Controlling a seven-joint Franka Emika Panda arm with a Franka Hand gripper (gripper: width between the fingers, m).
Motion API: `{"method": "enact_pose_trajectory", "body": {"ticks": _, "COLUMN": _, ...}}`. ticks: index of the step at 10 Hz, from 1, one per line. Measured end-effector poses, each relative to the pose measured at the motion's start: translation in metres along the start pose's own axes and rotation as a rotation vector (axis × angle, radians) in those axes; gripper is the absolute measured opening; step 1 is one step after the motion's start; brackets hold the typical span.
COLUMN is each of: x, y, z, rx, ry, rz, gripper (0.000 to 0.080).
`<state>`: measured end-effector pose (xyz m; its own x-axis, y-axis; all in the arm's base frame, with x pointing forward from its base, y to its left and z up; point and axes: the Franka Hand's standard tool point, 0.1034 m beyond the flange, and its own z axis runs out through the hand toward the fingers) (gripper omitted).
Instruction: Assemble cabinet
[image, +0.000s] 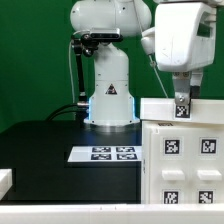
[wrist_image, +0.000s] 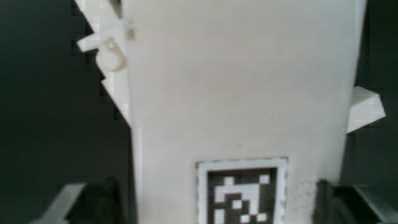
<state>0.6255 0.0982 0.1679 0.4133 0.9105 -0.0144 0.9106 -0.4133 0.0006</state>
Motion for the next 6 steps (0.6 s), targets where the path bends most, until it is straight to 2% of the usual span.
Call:
{"method": "enact_pose_trajectory", "body": {"ticks": 1, "x": -0.0003, "y": 0.0017, "z": -0.0013, "rx": -0.004, "ry": 0.002, "rz": 0.002, "gripper": 0.0433}}
{"method": "enact_pose_trajectory", "body": {"ticks": 2, "x": -0.0005, "y": 0.0035, "z": -0.0033, "rx": -0.009, "ry": 0.005, "rz": 0.003, "gripper": 0.025}}
{"method": "enact_pose_trajectory", "body": {"ticks": 3, "x": -0.0006, "y": 0.0043, "z": -0.0043, "rx": -0.011, "ry": 0.007, "rz": 0.024, "gripper": 0.0127}}
{"method": "enact_pose_trajectory", "body": {"ticks": 6, "x": -0.0048, "y": 0.0064, "z": -0.004, "rx": -0.001, "ry": 0.003, "rz": 0.072, "gripper": 0.0127}}
